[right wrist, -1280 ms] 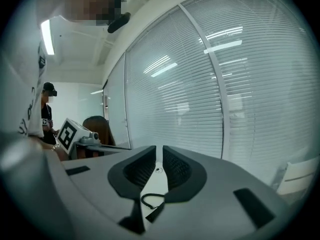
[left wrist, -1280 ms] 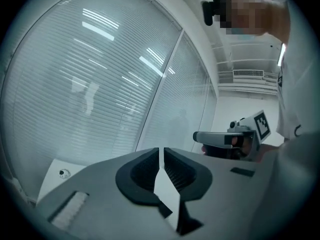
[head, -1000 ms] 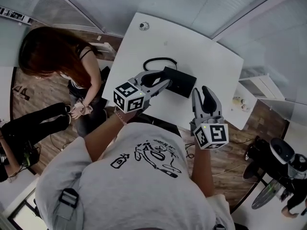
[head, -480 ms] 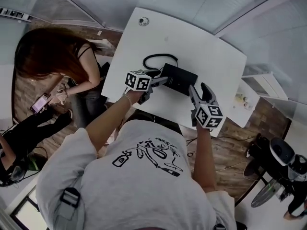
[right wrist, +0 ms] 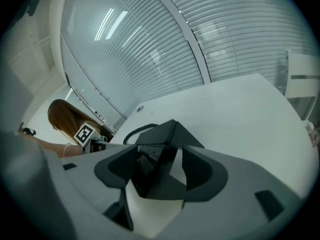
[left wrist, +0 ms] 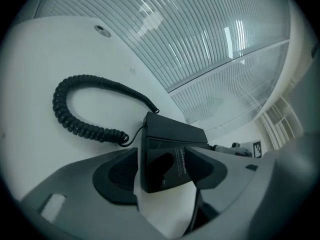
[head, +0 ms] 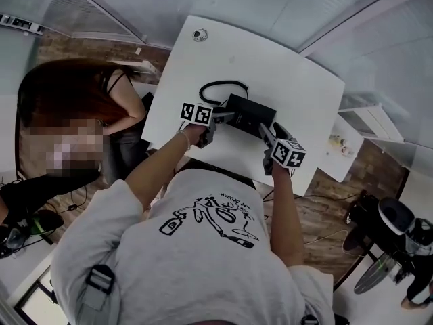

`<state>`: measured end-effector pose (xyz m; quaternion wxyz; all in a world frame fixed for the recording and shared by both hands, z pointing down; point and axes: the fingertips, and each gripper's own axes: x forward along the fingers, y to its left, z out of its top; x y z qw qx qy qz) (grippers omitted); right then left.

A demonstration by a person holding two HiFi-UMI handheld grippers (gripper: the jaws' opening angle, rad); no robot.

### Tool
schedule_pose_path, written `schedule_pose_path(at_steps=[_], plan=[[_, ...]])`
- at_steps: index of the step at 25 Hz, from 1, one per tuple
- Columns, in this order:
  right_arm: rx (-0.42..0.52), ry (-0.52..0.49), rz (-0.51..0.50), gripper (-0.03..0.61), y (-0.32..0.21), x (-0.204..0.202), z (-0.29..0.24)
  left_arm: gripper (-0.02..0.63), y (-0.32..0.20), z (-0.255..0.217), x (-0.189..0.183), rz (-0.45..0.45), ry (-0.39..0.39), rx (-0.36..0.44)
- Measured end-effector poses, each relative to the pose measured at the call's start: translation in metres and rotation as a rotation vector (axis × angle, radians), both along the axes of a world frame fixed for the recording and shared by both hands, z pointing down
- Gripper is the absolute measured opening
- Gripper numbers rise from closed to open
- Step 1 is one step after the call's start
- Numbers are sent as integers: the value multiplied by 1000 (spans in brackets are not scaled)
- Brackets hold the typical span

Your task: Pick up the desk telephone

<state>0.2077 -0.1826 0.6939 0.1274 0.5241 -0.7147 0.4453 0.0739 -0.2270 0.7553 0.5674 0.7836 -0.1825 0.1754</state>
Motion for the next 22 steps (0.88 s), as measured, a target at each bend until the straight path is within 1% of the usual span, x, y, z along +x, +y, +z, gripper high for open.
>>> schedule_pose_path(at_steps=[2, 6, 9, 12, 13, 16, 19, 22], plan=[[-29, -26, -5, 239, 1, -4, 9, 276, -2, -1, 4, -7, 19, -10], [-64, -74, -45, 239, 2, -17, 20, 275, -2, -2, 7, 19, 4, 0], [-71, -68, -42, 238, 3, -18, 21, 273, -1, -4, 8, 33, -8, 7], [-66, -90, -27, 236, 2, -18, 20, 273, 3, -5, 9, 92, -56, 47], [-64, -96, -25, 236, 2, -18, 18, 273, 4, -6, 9, 105, -62, 49], [-53, -96, -30, 236, 3, -19, 10, 273, 7, -13, 8, 98, -60, 45], [-30, -96, -43, 236, 2, -23, -4, 273, 9, -24, 4, 86, -67, 68], [2, -94, -68, 236, 2, -26, -20, 272, 10, -41, 1, 62, -58, 87]])
